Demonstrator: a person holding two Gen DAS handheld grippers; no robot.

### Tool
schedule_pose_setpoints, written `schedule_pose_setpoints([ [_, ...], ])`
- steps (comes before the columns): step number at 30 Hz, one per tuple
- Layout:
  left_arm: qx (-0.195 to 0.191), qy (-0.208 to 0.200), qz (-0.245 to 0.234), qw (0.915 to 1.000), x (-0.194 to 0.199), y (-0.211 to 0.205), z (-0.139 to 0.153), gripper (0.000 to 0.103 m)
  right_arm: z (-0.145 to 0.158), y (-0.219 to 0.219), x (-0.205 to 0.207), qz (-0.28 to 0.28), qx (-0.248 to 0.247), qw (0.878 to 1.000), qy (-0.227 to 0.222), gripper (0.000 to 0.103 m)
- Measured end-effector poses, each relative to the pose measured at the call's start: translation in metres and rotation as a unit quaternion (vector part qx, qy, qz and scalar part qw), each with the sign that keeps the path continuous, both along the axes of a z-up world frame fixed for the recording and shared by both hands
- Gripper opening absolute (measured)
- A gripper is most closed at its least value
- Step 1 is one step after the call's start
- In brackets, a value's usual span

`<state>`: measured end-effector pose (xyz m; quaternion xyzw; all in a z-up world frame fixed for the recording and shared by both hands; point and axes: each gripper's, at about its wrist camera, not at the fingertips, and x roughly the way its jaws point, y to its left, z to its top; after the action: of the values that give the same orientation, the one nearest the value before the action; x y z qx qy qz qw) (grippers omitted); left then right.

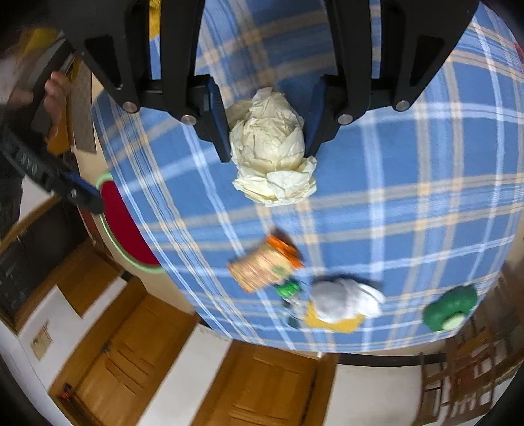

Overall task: Collect trash
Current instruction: 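Grasp the crumpled cream paper with the left gripper and lift it, then grasp the orange-wrapped bread bag with the right gripper while the left holds the paper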

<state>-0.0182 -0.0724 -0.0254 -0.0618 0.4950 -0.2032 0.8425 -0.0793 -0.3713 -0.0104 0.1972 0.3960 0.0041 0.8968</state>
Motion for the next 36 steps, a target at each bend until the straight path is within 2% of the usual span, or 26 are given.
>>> schedule_pose_setpoints([
  [13, 0.028, -0.047, 0.075, 0.9957, 0.038, 0.038, 0.012, 0.043, -0.004, 0.042, 0.05, 0.071, -0.025, 0.997, 0.011, 0.079],
  [16, 0.027, -0.049, 0.087, 0.9947, 0.046, 0.044, 0.011, 0.043, -0.009, 0.054, 0.064, 0.09, -0.024, 0.995, 0.02, 0.084],
  [19, 0.024, -0.047, 0.093, 0.9943, 0.054, 0.049, 0.009, 0.043, -0.014, 0.065, 0.078, 0.106, -0.017, 0.994, 0.03, 0.086],
  [21, 0.023, -0.047, 0.095, 0.9941, 0.059, 0.052, 0.008, 0.043, -0.017, 0.073, 0.086, 0.111, -0.019, 0.993, 0.036, 0.093],
  [24, 0.02, -0.047, 0.097, 0.994, 0.066, 0.056, 0.007, 0.043, -0.019, 0.086, 0.098, 0.124, -0.026, 0.991, 0.039, 0.096],
  [26, 0.018, -0.048, 0.097, 0.994, 0.072, 0.059, 0.006, 0.043, -0.021, 0.095, 0.105, 0.131, -0.036, 0.99, 0.039, 0.103],
  [36, -0.002, -0.047, 0.089, 0.9949, 0.093, 0.071, -0.006, 0.043, -0.039, 0.128, 0.144, 0.154, -0.085, 0.982, 0.066, 0.103],
])
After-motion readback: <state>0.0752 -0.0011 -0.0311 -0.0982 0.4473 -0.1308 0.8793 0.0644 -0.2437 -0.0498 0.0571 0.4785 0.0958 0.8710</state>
